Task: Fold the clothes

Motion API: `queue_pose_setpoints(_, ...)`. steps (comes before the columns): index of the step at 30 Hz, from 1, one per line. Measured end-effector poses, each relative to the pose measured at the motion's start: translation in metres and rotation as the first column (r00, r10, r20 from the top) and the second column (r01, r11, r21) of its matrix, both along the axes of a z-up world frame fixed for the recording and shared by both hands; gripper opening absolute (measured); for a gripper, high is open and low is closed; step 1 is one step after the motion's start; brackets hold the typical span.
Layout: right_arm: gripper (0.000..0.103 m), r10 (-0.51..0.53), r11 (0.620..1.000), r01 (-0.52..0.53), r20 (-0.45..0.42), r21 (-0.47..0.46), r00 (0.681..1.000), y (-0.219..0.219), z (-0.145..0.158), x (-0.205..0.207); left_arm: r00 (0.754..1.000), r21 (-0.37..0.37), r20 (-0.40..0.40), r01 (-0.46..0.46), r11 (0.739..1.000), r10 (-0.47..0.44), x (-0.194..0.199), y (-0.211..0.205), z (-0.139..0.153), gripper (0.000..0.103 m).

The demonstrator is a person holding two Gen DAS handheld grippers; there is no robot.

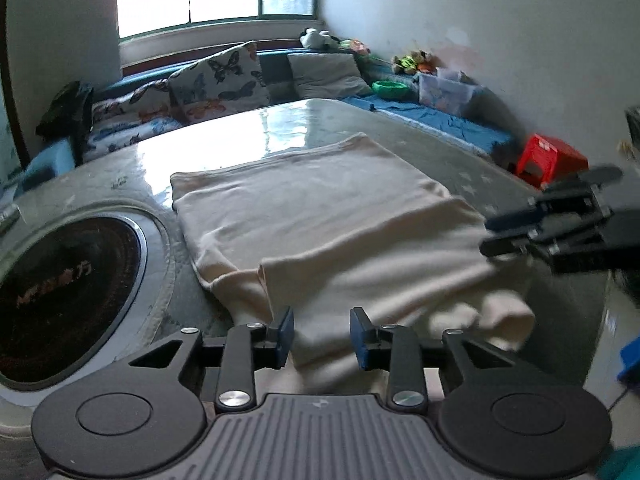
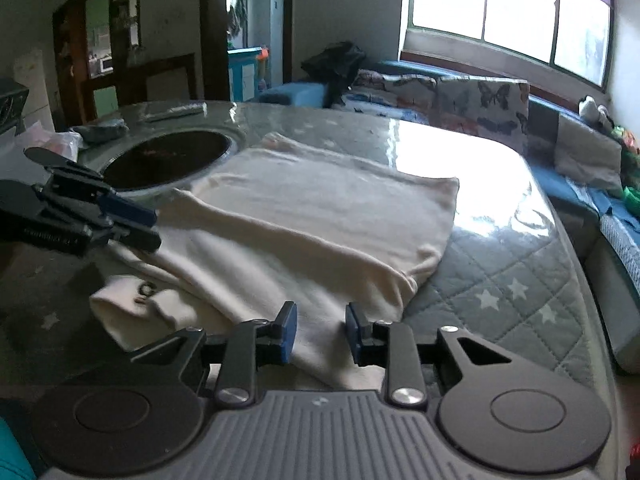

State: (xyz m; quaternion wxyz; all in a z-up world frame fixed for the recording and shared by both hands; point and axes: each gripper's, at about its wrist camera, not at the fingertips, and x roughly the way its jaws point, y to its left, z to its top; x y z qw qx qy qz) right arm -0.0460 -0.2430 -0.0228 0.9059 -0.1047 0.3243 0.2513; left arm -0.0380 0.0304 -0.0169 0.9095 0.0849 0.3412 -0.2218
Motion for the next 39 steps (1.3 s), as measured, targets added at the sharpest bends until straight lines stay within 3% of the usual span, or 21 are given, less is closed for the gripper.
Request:
queue_pose_setpoints(7,0.030,0.011,0.999,-0.011,0.009,-0.035,1.000,-0.002,0.001,-0.008,0.997,0.097,0.027,0.063,0.993,-0.066,-0.034,0.002,0.004,0.034)
queue_pose_setpoints(10,0.031,0.021,0.999,-0.020,0.016,-0.039,1.000,-0.006,0.007,-0.015,0.993,0.155,0.037,0.107,0.982,-0.114,-0.047,-0.003,-0.002,0.041)
queue_pose_setpoints(19,0.047,0.107,0.982,-0.101,0.029,-0.162,0.994,-0.006,0.010,-0.043,0.962,0.299,0.118,0.203,0.932,-0.248,-0.067,-0.033,-0.022,0.041)
queue_pose_setpoints(25,0.053,0.164,0.961,-0.149,0.046,-0.235,0.985,-0.001,0.002,-0.055,0.956,0.302,0.150,0.200,0.932,-0.254,-0.061,-0.040,-0.025,0.041)
queue_pose_setpoints(27,0.056,0.181,0.954,-0.162,0.056,-0.251,0.982,0.001,0.001,-0.057,0.955,0.285,0.146,0.210,0.935,-0.259,-0.059,-0.040,-0.024,0.033)
queue_pose_setpoints(28,0.057,0.192,0.951,-0.170,0.061,-0.260,0.979,0.002,0.000,-0.058,0.955,0.273,0.141,0.217,0.937,-0.262,-0.057,-0.040,-0.023,0.022)
queue_pose_setpoints(31,0.063,0.230,0.940,-0.203,0.072,-0.275,0.970,0.005,-0.003,-0.060,0.965,0.196,0.113,0.210,0.958,-0.235,-0.045,-0.034,-0.016,0.012)
queue_pose_setpoints(35,0.070,0.260,0.931,-0.225,0.091,-0.287,0.961,0.009,-0.006,-0.059,0.979,0.094,0.084,0.178,0.979,-0.186,-0.027,-0.023,-0.002,0.010)
queue_pose_setpoints(39,0.071,0.278,0.928,-0.236,0.113,-0.287,0.954,0.015,-0.009,-0.054,0.985,0.037,0.062,0.158,0.987,-0.160,-0.009,-0.019,0.009,0.010)
